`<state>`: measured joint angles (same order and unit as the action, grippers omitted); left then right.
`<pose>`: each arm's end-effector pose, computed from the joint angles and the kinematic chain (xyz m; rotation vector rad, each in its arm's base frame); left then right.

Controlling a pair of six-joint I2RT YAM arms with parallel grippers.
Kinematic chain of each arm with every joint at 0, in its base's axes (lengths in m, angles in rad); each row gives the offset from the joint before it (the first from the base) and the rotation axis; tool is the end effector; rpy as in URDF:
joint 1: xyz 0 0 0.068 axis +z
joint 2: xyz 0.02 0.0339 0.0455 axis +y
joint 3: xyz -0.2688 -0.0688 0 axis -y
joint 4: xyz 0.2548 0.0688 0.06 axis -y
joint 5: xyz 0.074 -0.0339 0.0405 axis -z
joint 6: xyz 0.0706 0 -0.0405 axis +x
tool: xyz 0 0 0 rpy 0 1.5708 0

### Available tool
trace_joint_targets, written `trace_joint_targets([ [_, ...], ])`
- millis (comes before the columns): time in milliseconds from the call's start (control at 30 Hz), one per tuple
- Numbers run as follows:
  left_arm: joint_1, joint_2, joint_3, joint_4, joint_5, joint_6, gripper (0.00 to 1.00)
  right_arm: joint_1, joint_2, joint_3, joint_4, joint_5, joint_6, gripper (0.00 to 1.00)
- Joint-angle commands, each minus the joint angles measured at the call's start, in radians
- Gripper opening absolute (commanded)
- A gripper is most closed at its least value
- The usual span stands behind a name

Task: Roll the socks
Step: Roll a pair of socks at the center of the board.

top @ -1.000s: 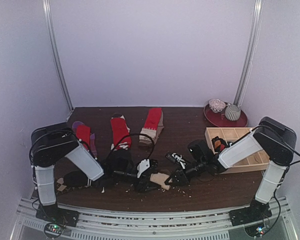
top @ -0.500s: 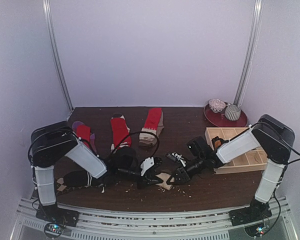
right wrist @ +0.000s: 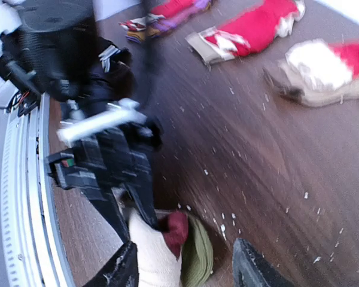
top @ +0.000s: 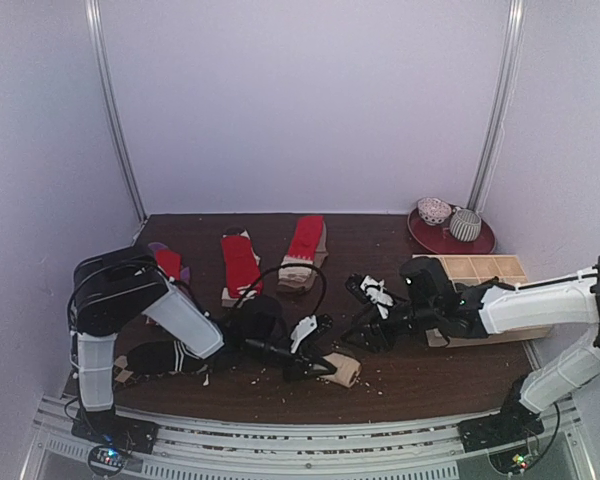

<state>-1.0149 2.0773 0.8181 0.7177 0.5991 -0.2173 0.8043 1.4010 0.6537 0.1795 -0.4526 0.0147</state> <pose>0.1767 -0.3599 0.0562 1.2532 1.9479 -1.3207 0.1985 0.2506 0.1753 -1.1085 1.9344 0.9500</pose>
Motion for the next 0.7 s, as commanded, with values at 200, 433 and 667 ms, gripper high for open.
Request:
trace_joint_targets([
  [200, -0.040, 0.147, -0.088, -0.545, 0.011, -0.069, 0.00, 0.208, -0.067, -0.173, 0.210, 0.347, -0.039, 0.61],
  [433, -0.036, 0.153, -0.075, -0.565, 0.008, -0.062, 0.00, 0.314, -0.102, -0.245, 0.250, 0.514, 0.083, 0.66],
  [667, -0.030, 0.157, -0.063, -0.586, -0.001, -0.047, 0.00, 0.329, -0.040, -0.233, 0.254, 0.523, 0.100, 0.69],
])
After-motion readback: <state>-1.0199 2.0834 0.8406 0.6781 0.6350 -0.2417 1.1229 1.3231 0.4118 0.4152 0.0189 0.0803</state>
